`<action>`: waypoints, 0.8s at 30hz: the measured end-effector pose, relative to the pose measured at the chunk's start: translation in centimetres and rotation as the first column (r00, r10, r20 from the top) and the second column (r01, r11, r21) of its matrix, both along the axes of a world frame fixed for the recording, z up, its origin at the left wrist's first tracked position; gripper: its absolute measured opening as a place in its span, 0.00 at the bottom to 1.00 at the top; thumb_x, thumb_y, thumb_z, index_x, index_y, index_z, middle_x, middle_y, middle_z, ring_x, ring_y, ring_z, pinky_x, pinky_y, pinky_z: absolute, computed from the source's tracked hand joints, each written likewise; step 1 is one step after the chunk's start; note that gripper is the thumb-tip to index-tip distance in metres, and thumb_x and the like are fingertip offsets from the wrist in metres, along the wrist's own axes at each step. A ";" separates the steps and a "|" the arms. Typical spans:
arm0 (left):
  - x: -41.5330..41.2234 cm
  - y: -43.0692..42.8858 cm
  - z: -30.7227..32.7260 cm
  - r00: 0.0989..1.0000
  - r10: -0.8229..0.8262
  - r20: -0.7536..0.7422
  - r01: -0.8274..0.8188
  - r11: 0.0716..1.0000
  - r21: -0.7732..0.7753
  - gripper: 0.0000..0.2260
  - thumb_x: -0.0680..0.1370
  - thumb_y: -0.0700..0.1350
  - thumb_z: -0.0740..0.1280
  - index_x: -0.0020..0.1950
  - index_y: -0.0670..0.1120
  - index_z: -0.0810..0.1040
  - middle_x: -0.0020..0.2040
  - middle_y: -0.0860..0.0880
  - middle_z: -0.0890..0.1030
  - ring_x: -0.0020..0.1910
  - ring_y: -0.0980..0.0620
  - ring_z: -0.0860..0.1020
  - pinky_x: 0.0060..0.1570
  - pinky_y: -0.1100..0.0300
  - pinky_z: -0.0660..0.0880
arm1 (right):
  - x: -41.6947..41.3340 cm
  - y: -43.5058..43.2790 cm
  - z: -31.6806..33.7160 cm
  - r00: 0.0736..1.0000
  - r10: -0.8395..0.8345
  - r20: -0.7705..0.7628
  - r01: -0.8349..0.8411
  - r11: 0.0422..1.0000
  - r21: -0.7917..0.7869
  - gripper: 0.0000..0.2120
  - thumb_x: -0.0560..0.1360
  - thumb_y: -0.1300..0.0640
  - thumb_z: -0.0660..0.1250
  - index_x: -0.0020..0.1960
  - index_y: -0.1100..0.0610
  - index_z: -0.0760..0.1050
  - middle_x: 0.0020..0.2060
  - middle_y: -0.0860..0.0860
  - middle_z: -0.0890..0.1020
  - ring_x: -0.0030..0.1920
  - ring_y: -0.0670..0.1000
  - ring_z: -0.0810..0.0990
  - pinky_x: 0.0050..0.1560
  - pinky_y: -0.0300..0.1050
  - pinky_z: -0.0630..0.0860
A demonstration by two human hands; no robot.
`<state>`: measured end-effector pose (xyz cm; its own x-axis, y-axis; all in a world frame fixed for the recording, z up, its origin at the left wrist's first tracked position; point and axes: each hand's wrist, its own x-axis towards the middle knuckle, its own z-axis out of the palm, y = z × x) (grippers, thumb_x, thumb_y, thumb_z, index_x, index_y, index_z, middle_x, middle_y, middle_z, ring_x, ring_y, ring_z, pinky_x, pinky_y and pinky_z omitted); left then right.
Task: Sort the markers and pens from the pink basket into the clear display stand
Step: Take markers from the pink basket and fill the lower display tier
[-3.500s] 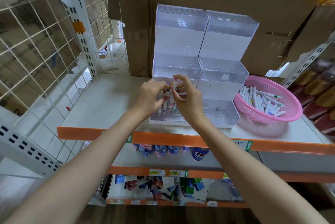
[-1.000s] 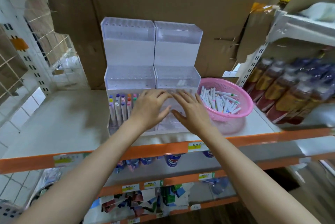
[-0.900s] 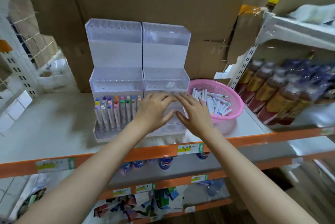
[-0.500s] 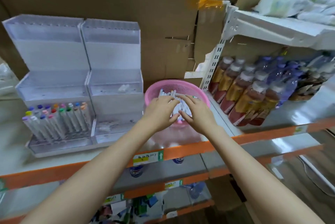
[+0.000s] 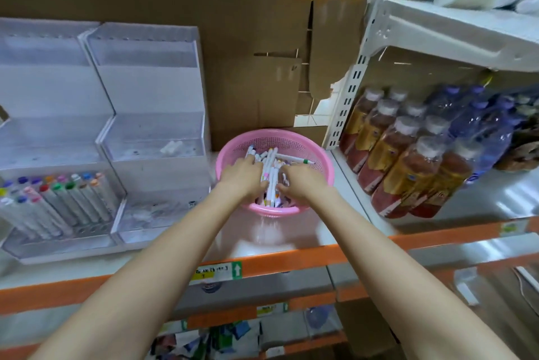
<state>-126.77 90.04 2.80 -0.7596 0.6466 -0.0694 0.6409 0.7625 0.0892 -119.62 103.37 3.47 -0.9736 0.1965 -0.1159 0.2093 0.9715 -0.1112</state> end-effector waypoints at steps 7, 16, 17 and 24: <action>-0.1 0.4 -0.3 0.994 -0.028 -0.103 0.034 0.998 0.061 0.11 0.79 0.51 0.60 0.54 0.47 0.79 0.56 0.44 0.72 0.57 0.44 0.69 0.50 0.51 0.70 | -1.2 0.2 -0.4 0.991 -0.117 -0.061 0.103 0.975 -0.199 0.05 0.75 0.54 0.64 0.51 0.52 0.73 0.43 0.51 0.80 0.47 0.55 0.79 0.41 0.44 0.69; 0.0 0.5 0.2 0.995 -0.009 0.096 -0.005 0.990 0.143 0.14 0.73 0.55 0.69 0.43 0.46 0.71 0.41 0.46 0.75 0.43 0.46 0.75 0.37 0.57 0.66 | -0.8 0.2 -0.1 0.948 -0.206 -0.243 0.066 0.873 -0.482 0.15 0.73 0.65 0.66 0.59 0.58 0.77 0.54 0.54 0.81 0.54 0.54 0.79 0.55 0.50 0.77; -0.1 0.4 0.2 0.992 0.000 0.125 -0.019 0.988 0.156 0.15 0.73 0.55 0.70 0.44 0.46 0.71 0.42 0.46 0.76 0.44 0.45 0.76 0.38 0.58 0.66 | -0.7 0.1 0.2 0.946 -0.233 -0.225 0.106 0.879 -0.464 0.13 0.74 0.64 0.66 0.59 0.59 0.77 0.54 0.55 0.81 0.55 0.55 0.79 0.55 0.49 0.76; 0.1 0.2 1.1 0.947 0.062 0.314 -0.142 0.961 0.238 0.17 0.73 0.50 0.71 0.54 0.38 0.76 0.52 0.39 0.79 0.54 0.40 0.77 0.53 0.50 0.73 | -0.7 -0.4 -0.2 0.954 -0.297 0.024 0.294 0.924 -0.245 0.08 0.80 0.50 0.60 0.44 0.52 0.70 0.51 0.53 0.81 0.44 0.52 0.74 0.30 0.38 0.61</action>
<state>-126.70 90.25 3.91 -0.7915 0.5930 -0.1482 0.4735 0.7481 0.4649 -120.27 102.93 3.27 -0.8774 0.4432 -0.1836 0.4797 0.8084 -0.3411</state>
